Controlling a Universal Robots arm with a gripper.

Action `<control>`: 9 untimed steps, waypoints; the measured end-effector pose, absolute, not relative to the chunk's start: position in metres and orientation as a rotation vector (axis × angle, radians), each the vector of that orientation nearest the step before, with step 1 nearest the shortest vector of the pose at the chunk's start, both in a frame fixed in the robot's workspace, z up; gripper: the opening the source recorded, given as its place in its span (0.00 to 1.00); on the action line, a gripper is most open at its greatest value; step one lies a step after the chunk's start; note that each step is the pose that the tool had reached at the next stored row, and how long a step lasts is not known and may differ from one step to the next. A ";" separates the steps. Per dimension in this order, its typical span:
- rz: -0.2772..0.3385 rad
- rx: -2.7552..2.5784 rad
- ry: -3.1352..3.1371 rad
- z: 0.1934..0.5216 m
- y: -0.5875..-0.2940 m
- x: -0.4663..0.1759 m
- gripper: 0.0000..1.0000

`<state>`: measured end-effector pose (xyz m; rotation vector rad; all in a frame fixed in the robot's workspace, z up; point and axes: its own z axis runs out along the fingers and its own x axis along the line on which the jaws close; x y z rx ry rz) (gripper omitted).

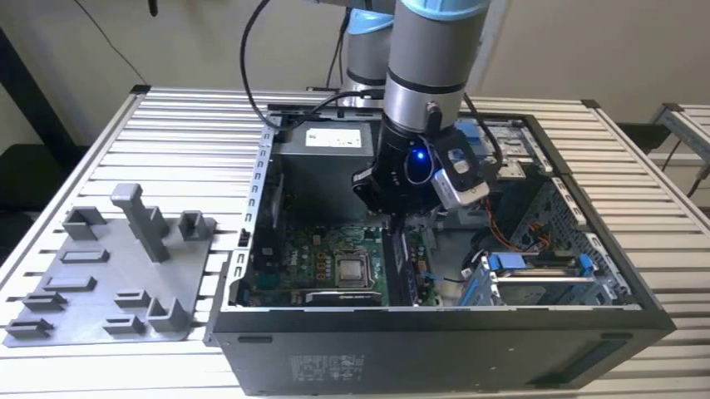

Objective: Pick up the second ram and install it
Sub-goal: 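Insert the second ram into the second slot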

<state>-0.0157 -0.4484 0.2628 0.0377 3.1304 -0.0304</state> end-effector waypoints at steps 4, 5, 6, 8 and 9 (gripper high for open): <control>-0.030 0.041 3.130 0.259 -0.452 -0.016 0.14; -0.030 0.041 3.130 0.258 -0.453 -0.016 0.14; -0.030 0.041 3.130 0.257 -0.454 -0.016 0.14; -0.030 0.042 3.130 0.256 -0.456 -0.016 0.14; -0.030 0.042 3.130 0.256 -0.456 -0.016 0.14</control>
